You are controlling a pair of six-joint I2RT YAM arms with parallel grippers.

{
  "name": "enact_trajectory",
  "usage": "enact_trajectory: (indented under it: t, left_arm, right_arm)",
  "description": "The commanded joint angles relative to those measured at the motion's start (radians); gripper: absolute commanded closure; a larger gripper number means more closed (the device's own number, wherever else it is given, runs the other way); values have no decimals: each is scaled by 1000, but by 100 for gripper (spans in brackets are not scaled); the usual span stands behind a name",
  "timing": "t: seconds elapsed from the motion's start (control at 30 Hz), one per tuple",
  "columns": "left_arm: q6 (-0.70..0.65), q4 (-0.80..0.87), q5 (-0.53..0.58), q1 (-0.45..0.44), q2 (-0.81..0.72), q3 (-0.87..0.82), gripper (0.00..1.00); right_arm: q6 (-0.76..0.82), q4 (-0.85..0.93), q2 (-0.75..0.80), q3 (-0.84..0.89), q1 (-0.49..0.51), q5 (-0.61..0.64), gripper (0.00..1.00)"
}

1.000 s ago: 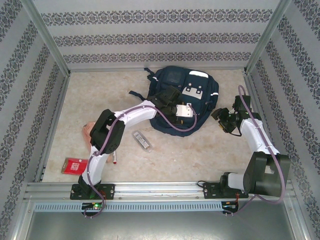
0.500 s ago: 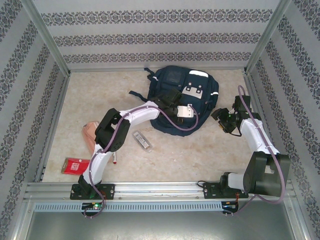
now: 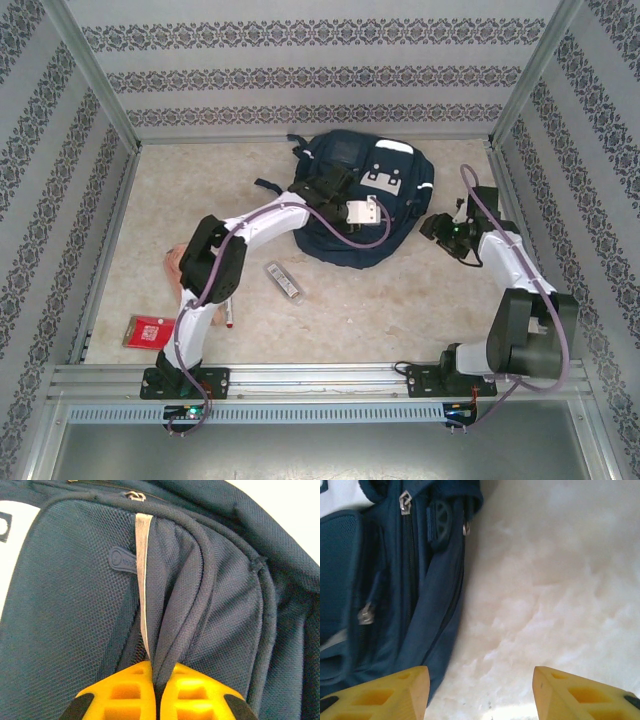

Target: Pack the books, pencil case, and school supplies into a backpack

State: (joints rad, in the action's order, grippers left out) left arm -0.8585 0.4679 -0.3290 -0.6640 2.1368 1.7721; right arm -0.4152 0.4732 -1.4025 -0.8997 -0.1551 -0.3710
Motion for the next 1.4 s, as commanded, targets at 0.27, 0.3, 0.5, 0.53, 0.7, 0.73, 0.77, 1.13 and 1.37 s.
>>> enact_trajectory:
  t: [0.27,0.3,0.5,0.53,0.7,0.73,0.77,1.13,1.37]
  left_arm:
    - [66,-20,-170,66,-208,-122,100]
    - [90,-28,-183,69,-214,-131,100]
    - [227,-170,-276,101,-261,-228,100]
    - [245,-192,-288,104,-268,-243,100]
    - [298,-249,-322,121,-285,-282,100]
    - [300,-250,-324,121,-288,-285,100]
    - [301,-252,-326,122,-289,-287,100]
    - [287,-241,-349,121,-284,-301,100]
    - [278,-238,-354,124,-284,-300,100]
  right_arm:
    - [4,4,-285,-287,-16,-274,48]
    - [-124,-21,-315,-304,-20,-326,49]
    - [-641,-89,-345,-300,41,-308,60]
    - [-666,-95,-338,-301,48,-284,62]
    - [-764,-87,-361,-314,68,-192,73]
    - [-784,-85,-373,-317,70,-193,72]
    - [-808,-84,-387,-322,75,-194,69]
    - [-885,-29,-521,-412,109,-138,63]
    - [-906,-45,-574,-467,109,-179,73]
